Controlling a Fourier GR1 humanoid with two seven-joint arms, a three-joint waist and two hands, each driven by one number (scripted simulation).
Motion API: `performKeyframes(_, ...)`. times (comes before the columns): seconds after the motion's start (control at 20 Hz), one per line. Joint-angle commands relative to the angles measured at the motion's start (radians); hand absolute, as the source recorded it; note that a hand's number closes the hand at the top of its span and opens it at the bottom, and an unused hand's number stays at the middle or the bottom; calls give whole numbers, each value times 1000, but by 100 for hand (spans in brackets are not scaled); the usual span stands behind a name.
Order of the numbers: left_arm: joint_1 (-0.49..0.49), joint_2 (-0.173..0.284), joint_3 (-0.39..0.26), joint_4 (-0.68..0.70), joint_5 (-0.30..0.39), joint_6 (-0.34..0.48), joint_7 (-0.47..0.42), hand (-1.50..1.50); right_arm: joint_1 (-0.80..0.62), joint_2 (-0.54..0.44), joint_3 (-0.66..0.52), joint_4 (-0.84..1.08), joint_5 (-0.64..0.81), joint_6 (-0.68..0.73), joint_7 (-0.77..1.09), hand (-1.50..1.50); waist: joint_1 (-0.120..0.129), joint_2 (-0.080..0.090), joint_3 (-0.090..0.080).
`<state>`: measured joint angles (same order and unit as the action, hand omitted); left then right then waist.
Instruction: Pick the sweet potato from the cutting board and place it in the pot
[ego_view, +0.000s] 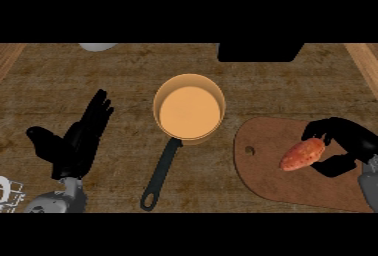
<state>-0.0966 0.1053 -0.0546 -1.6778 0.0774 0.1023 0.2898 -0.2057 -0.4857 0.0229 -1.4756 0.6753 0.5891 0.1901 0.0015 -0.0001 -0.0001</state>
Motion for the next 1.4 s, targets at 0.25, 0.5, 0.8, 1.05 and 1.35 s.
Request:
performKeyframes(0.25, -32, -3, 44, 7, -5, -16, 13, 0, 60, 21, -42, -47, 49, -35, -94, 150, -4, 0, 0)
performKeyframes(0.5, 3, 12, 42, -9, -3, -6, 39, 0, 86, 344, 12, -202, 182, -180, 519, 150, -49, -24, -9)
performKeyframes(0.8, -11, 9, 39, -21, 1, -2, 61, 0, 73, 480, 156, -381, 435, -286, 872, 150, -47, -36, -12)
performKeyframes(1.05, 6, 11, 36, -18, -6, -4, 57, 0, 28, 484, 344, -570, 630, -271, 1094, 150, -30, -35, -9)
performKeyframes(1.35, -13, -4, 28, -7, -11, 1, 39, 0, -109, 485, 517, -719, 787, -164, 1231, 150, -17, -25, -9)
